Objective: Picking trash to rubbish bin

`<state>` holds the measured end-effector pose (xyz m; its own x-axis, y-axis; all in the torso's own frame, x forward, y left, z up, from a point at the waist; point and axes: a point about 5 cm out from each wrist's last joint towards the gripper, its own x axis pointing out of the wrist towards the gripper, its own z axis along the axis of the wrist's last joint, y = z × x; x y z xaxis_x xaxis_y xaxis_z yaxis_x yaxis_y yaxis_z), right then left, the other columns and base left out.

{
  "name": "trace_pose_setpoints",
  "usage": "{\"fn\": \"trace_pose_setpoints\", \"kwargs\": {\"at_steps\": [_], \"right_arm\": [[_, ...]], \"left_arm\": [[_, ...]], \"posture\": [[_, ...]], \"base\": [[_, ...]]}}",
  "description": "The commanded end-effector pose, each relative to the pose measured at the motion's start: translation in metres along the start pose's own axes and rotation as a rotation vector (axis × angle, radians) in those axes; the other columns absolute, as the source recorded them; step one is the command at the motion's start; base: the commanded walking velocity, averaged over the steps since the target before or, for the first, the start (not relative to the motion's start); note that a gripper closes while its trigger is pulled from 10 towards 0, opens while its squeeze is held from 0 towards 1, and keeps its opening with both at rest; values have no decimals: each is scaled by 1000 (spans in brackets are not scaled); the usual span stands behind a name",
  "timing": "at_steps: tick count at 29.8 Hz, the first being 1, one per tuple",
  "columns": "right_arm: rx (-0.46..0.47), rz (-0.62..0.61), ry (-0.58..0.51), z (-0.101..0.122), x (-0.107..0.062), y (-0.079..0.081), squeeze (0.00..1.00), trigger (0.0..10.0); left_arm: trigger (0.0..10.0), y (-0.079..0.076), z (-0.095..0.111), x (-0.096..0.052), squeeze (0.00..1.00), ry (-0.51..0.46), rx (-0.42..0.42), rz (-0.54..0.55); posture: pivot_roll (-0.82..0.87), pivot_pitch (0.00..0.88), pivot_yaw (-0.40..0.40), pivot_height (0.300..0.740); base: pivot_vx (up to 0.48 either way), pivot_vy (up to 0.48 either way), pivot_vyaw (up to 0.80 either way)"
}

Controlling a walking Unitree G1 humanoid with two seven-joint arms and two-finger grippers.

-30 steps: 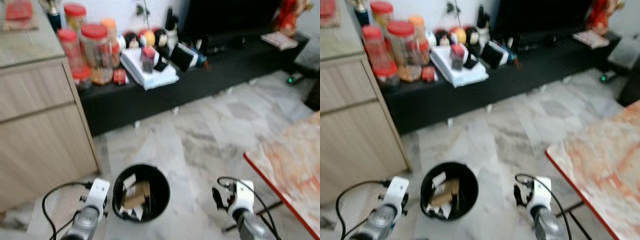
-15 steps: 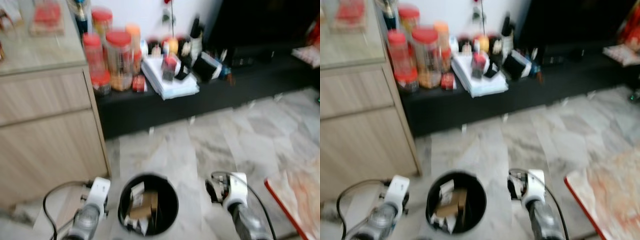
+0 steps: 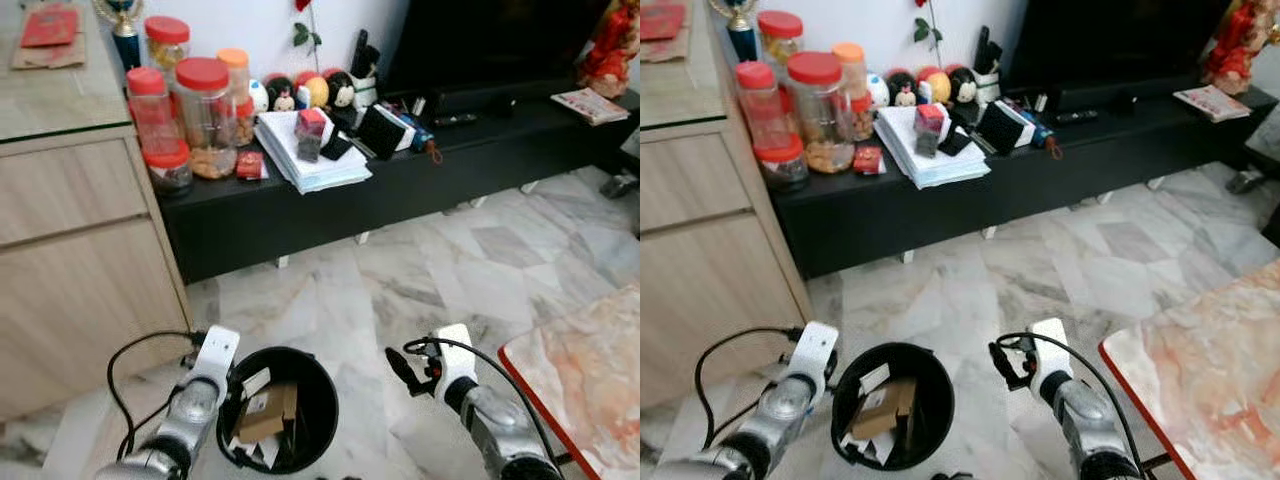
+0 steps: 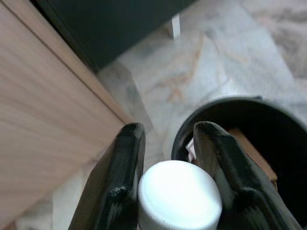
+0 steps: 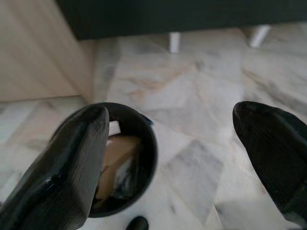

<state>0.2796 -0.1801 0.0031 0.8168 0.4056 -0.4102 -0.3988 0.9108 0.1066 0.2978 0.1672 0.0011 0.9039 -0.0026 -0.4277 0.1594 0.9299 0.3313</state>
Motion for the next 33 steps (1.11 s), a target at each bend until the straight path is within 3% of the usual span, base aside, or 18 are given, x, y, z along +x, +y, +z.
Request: {"fn": "trace_pose_setpoints", "kwargs": {"at_steps": [1, 3, 6, 15, 25, 33], "right_arm": [[-19, 15, -15, 7, -2, -2, 0, 10000], [-35, 61, -56, 22, 0, 3, 0, 10000], [-45, 142, -61, 31, 1, 14, 0, 10000], [-48, 229, -59, 42, -10, 32, 0, 10000], [-49, 256, -26, 49, -25, 41, 0, 10000], [-43, 260, -10, 51, -29, 44, 0, 10000]], "left_arm": [[10000, -4, 14, 4, 0, -49, 5, -5], [10000, -7, 33, 9, 0, -116, 14, -8], [10000, -14, 48, 11, 0, -167, 22, -32], [10000, -34, 84, 13, 0, -304, 58, -107], [10000, -47, 104, 12, 0, -380, 27, -193], [10000, -61, 109, 9, 0, -403, 19, -286]], "posture": [[57, 155, -173, 740], [44, 158, -176, 740], [23, 160, -182, 740], [-5, 174, -198, 740], [-31, 192, -208, 740], [-38, 198, -215, 740]], "base": [[0, 0, 0], [0, 0, 0], [0, 0, 0], [0, 0, 0], [0, 0, 0], [0, 0, 0]]}}
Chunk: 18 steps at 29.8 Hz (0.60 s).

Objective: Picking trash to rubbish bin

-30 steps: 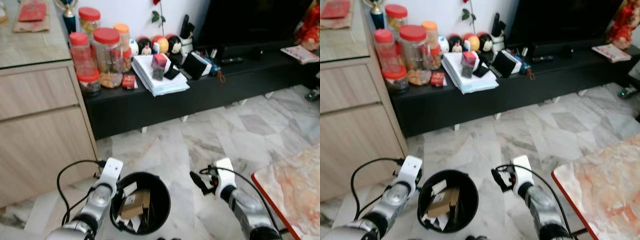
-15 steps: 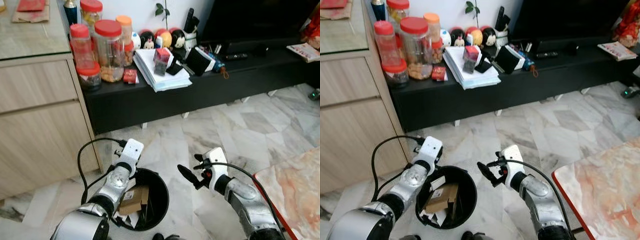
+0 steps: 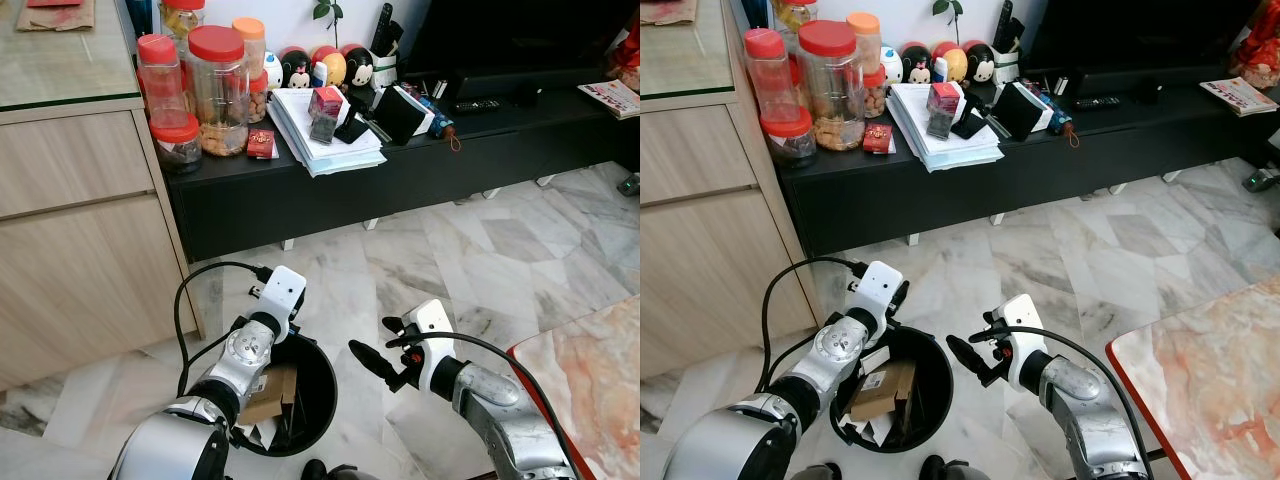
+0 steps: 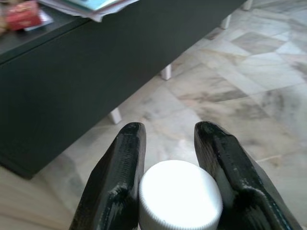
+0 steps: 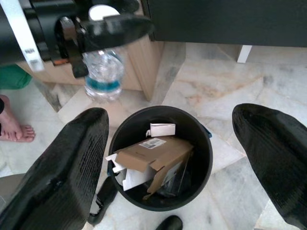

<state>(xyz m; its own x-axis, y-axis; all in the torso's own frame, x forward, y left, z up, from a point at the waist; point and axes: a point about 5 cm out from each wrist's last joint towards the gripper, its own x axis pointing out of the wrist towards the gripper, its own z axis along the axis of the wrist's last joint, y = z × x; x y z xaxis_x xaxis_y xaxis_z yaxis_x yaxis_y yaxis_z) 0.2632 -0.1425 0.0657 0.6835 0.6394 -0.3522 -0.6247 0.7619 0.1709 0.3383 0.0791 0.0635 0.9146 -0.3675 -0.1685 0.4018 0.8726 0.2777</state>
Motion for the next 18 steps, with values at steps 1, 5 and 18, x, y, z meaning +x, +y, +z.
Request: {"fn": "trace_pose_setpoints", "kwargs": {"at_steps": [1, 5, 18], "right_arm": [[3, -15, 15, -1, -6, -2, 0, 10000], [3, -16, 19, -2, -7, 0, 0, 10000], [13, -46, 21, -2, -7, -1, 0, 10000]], "left_arm": [[10000, -7, 8, 3, 1000, -35, -3, -32], [10000, -11, 6, 2, 1000, -30, 0, -52], [10000, -12, 4, 1, 1000, -28, 14, -72]], "posture": [[-40, 200, -216, 740], [-43, 200, -215, 740], [-42, 205, -212, 740]], "base": [[0, 0, 0], [0, 0, 0], [0, 0, 0]]}}
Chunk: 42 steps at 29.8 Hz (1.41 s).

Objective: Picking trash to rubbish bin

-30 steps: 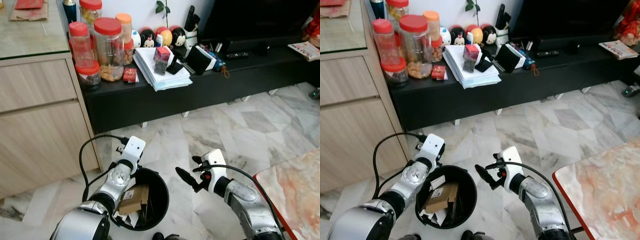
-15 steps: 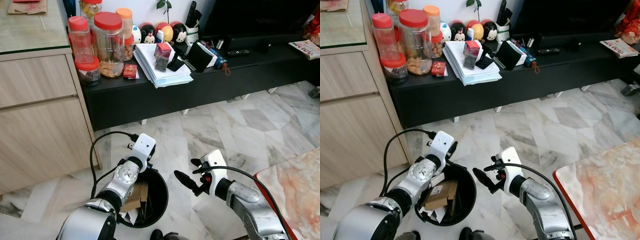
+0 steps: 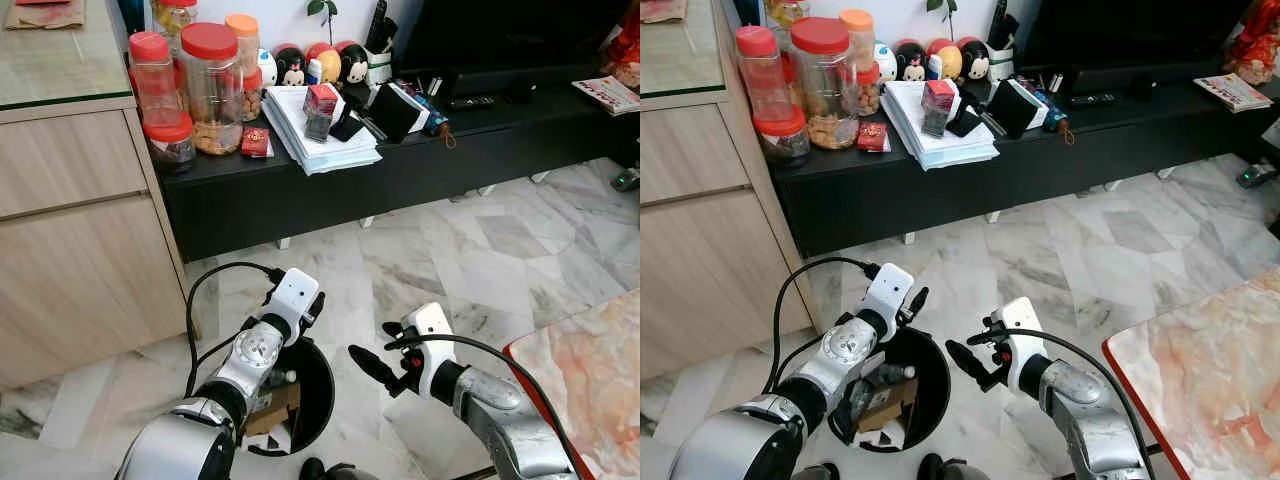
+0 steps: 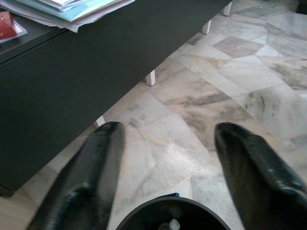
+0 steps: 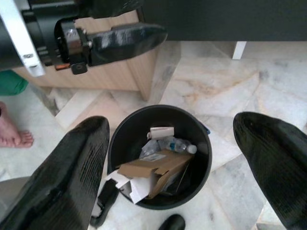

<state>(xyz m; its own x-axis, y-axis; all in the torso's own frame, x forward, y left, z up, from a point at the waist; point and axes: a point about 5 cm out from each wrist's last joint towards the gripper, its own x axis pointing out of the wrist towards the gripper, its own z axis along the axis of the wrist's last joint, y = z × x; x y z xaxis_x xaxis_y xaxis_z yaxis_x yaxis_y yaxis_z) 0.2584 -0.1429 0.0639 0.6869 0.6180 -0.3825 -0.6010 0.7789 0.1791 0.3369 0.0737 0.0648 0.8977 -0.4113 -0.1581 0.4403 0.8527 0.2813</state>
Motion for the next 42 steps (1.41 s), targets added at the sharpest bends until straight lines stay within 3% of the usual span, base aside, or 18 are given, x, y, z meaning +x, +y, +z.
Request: {"fn": "trace_pose_setpoints", "kwargs": {"at_steps": [1, 2, 5, 9, 10, 18, 21, 25, 27, 31, 33, 42], "right_arm": [[-5, -25, -8, 1, -4, -3, 0, 10000], [-18, -37, -15, 2, -4, -5, 0, 10000], [-62, -152, -61, -1, -2, -19, 0, 10000], [-42, -288, -75, -14, -5, -37, 0, 10000], [-11, -352, -45, -26, -7, -46, 0, 10000], [48, -451, 90, -73, -18, -58, 0, 10000], [94, -510, 149, -97, -28, -62, 0, 10000], [163, -622, 247, -127, -46, -64, 0, 10000], [176, -641, 273, -133, -49, -64, 0, 10000], [250, -675, 320, -151, -57, -56, 0, 10000], [333, -686, 334, -165, -60, -45, 0, 10000], [403, -735, 347, -179, -64, -37, 0, 10000]], "left_arm": [[10000, -7, 1, 1, 1000, -3, 3, -30], [10000, -7, -1, 0, 0, 3, 7, -30], [10000, -4, -19, -11, 0, 52, -1, 6], [10000, 8, -49, -30, 0, 149, -52, 105], [10000, 17, -66, -43, 0, 216, -72, 172], [10000, 31, -107, -82, 0, 366, -87, 295], [10000, 34, -129, -103, 0, 509, -77, 348], [10000, 35, -146, -123, 0, 616, -148, 407], [10000, 34, -148, -125, 0, 629, -156, 408], [10000, 27, -158, -135, 0, 686, -198, 400], [10000, 21, -166, -146, 0, 740, -257, 416], [10000, 12, -175, -158, 0, 782, -292, 410]], "posture": [[-42, 205, -212, 740], [-38, 202, -208, 740], [-24, 197, -201, 740], [-2, 190, -193, 740], [8, 187, -192, 740], [30, 178, -187, 740], [36, 168, -182, 740], [39, 161, -180, 740], [44, 157, -178, 740], [46, 153, -177, 740], [50, 151, -176, 740], [57, 143, -172, 740]], "base": [[0, 0, 0], [0, 0, 0], [0, 0, 0], [0, 0, 0], [0, 0, 0], [0, 0, 0], [0, 0, 0], [0, 0, 0], [0, 0, 0], [0, 0, 0], [0, 0, 0], [0, 0, 0]]}}
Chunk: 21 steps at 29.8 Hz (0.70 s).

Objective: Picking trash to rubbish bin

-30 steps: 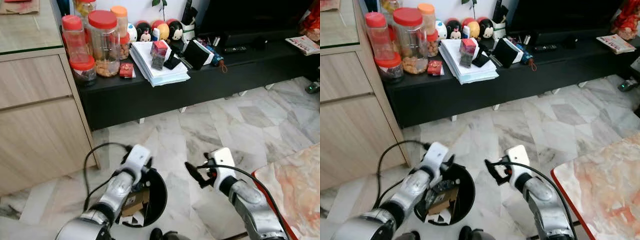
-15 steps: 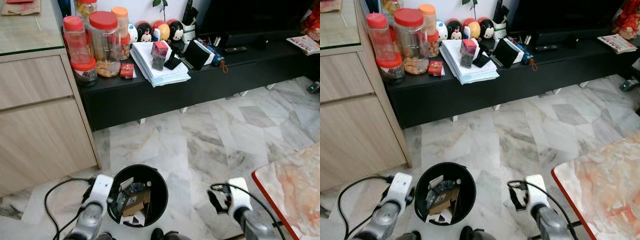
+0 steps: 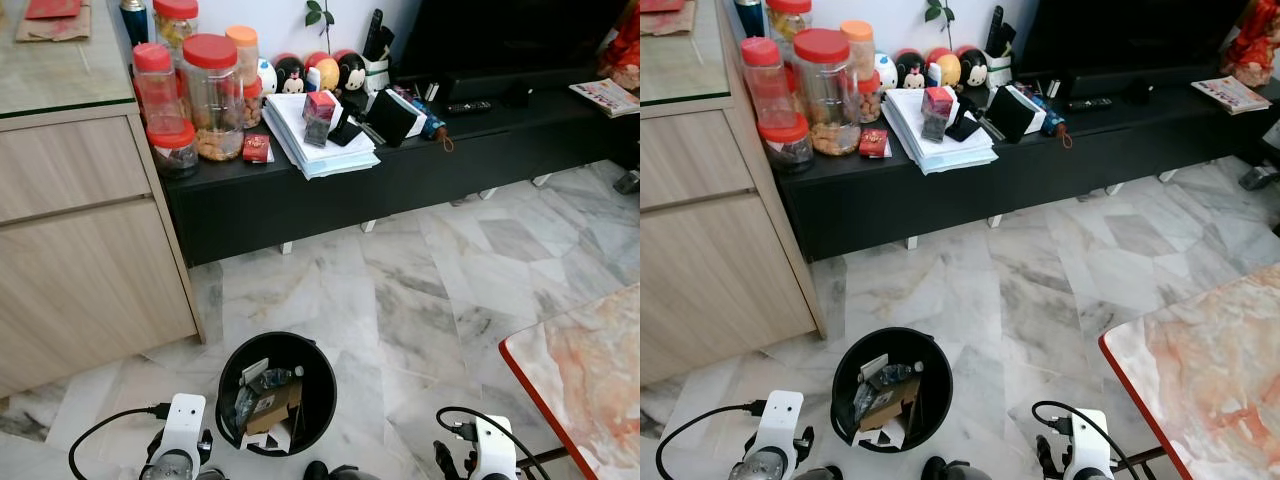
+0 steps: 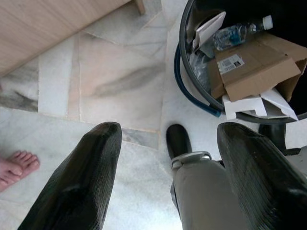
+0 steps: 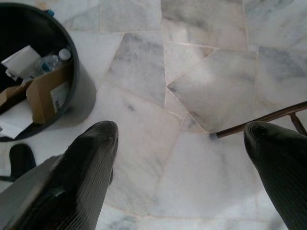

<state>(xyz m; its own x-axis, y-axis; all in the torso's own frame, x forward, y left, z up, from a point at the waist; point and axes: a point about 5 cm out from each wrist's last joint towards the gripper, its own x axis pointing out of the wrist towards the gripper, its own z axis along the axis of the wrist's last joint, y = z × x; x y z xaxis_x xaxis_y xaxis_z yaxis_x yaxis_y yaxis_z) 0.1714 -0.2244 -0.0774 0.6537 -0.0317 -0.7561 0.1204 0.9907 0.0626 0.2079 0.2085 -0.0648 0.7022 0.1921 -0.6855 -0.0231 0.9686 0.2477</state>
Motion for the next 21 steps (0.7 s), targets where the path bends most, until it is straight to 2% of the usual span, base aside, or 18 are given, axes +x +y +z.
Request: {"fn": "trace_pose_setpoints", "kwargs": {"at_steps": [1, 7, 9, 21], "right_arm": [[48, -39, 11, -8, -3, -7, 0, 10000], [79, -63, 5, -10, -3, -8, 0, 10000], [124, -81, 8, -11, -4, -10, 0, 10000], [164, -84, 39, -20, -3, 1, 0, 10000]], "left_arm": [[10000, -5, -13, -3, 0, 52, -22, -17], [10000, -5, -13, -4, 0, 54, -32, -20], [10000, -6, -14, -4, 0, 58, -19, -27], [10000, -6, -11, -3, 0, 44, 23, -68]], "posture": [[57, 143, -172, 740], [68, 138, -170, 740], [83, 121, -157, 740], [109, 77, -107, 740]], "base": [[0, 0, 0], [0, 0, 0], [0, 0, 0], [0, 0, 0]]}}
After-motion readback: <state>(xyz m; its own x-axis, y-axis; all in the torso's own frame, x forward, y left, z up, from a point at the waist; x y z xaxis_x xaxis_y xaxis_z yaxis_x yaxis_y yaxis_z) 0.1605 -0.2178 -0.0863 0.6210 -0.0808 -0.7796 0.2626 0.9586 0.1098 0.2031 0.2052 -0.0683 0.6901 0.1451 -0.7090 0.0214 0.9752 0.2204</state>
